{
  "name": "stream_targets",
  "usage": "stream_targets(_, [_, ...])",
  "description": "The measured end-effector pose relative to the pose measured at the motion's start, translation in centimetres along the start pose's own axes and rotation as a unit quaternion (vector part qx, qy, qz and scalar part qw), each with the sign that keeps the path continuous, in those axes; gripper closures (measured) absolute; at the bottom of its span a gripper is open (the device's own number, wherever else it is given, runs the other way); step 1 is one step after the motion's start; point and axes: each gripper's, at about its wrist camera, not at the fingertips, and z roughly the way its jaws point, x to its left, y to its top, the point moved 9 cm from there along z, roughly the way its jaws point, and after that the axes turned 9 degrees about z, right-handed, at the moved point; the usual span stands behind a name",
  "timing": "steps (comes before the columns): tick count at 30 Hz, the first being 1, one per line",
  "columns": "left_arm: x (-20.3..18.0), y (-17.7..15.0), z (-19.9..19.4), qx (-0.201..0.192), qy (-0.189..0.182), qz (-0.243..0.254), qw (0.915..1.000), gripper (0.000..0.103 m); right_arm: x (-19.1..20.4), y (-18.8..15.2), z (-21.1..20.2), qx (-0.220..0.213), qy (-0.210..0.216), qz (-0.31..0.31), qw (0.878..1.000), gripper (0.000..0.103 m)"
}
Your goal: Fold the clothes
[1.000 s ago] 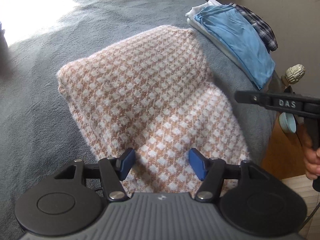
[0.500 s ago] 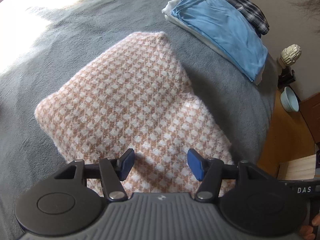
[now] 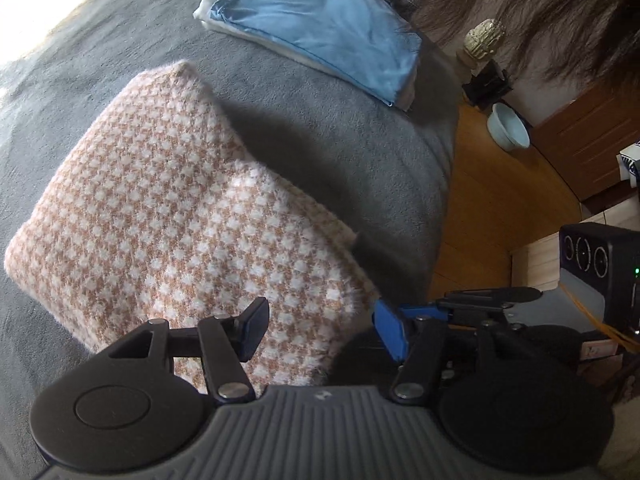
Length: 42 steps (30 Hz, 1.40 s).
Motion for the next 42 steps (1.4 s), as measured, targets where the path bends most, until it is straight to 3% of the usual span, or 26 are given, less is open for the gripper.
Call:
stream_targets(4, [0.0,-0.6,-0.4,0.003,0.013,0.012,0.9998,0.044,0.0,-0.4,2.2,0.009,0.02,0.001,1.0,0.041])
stream_targets(9, [-0.3,-2.1,-0.7,0.019,0.042,0.079,0.9958,0.044,-1.0,-0.2,3.6,0.016,0.049,0.013,0.999,0.021])
stream_targets(11, [-0.4,-2.7,-0.8,0.024,0.053,0.108,0.9925,0.044,-1.8,0.1,3.5,0.028,0.084,0.043,0.995,0.021])
stream_targets(13, [-0.5,-3.3,-0.7,0.024,0.061,0.131,0.9892,0.043,-2.2,0.8,3.2,0.03,0.132,0.083,0.987,0.021])
stream_targets(16, [-0.8,-3.9,-0.6,0.022,0.07,0.159,0.9845,0.043,-2.9,2.4,2.3,0.016,0.211,0.167,0.963,0.021])
stream_targets(18, [-1.2,-4.2,-0.4,0.018,0.075,0.182,0.9802,0.043,-3.7,3.3,2.2,0.009,0.23,0.214,0.949,0.021])
stream_targets(21, [-2.1,-4.2,0.2,0.011,0.089,0.221,0.9712,0.043,-4.2,4.0,3.5,0.027,0.232,0.273,0.933,0.02])
stream_targets(25, [-3.1,-4.3,1.4,0.011,0.111,0.254,0.9606,0.041,-4.1,4.2,5.2,0.043,0.241,0.36,0.9,0.011])
stream_targets(27, [-3.6,-4.2,2.0,0.005,0.125,0.269,0.9549,0.041,-3.9,4.4,5.6,0.046,0.236,0.382,0.893,0.011])
stream_targets(34, [-4.8,-4.3,3.7,-0.002,0.158,0.307,0.9385,0.032,-1.9,5.0,6.3,0.062,0.154,0.347,0.923,0.011])
stream_targets(36, [-5.2,-4.6,4.4,0.003,0.161,0.317,0.9344,0.024,-1.4,5.0,7.1,0.07,0.159,0.363,0.916,0.0])
stream_targets(40, [-5.5,-4.6,5.1,0.005,0.192,0.339,0.9211,0.021,0.2,5.6,7.3,0.092,0.18,0.378,0.903,0.0])
stream_targets(42, [-5.4,-4.4,5.0,-0.002,0.21,0.337,0.9178,0.019,1.5,6.3,6.4,0.1,0.217,0.385,0.892,0.0])
